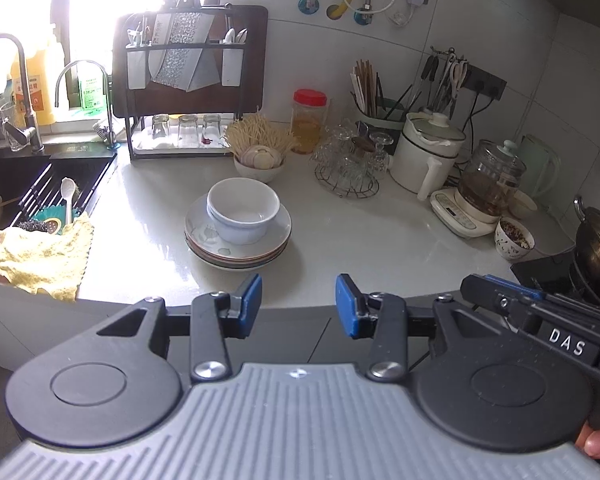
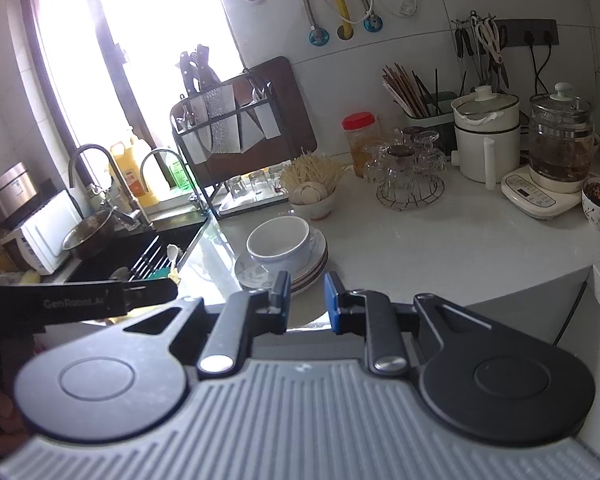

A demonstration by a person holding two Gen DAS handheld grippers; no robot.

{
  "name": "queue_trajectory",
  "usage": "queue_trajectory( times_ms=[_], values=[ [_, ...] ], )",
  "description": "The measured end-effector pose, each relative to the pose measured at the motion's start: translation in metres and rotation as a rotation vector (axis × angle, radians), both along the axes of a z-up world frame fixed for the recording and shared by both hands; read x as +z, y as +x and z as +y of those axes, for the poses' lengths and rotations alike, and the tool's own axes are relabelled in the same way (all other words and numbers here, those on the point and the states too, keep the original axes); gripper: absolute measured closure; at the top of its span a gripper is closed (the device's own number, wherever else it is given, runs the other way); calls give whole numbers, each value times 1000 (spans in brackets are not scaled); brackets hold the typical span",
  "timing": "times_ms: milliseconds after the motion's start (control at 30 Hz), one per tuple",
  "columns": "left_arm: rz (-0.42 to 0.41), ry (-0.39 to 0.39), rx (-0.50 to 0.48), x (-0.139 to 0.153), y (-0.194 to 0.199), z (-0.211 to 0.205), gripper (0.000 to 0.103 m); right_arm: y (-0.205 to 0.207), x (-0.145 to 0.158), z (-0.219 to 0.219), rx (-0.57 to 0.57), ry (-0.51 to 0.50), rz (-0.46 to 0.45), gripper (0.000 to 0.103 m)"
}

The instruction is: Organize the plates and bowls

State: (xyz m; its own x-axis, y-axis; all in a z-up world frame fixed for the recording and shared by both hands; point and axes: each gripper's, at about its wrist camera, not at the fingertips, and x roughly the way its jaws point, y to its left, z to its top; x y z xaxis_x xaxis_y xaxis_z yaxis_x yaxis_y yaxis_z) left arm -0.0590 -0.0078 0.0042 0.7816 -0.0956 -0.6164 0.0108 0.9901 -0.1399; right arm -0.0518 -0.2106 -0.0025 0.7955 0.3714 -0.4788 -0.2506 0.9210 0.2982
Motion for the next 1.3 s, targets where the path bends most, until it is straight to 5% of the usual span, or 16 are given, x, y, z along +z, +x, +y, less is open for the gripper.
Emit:
queue_trajectory(
  times_ms=[1067, 1300],
  values=[
    [14, 19, 80, -16, -16, 16, 49, 8, -11, 11, 24, -69, 45, 80],
    [20, 20, 102, -16, -15, 17, 34, 16, -9, 11, 18, -93, 31, 79]
  ],
)
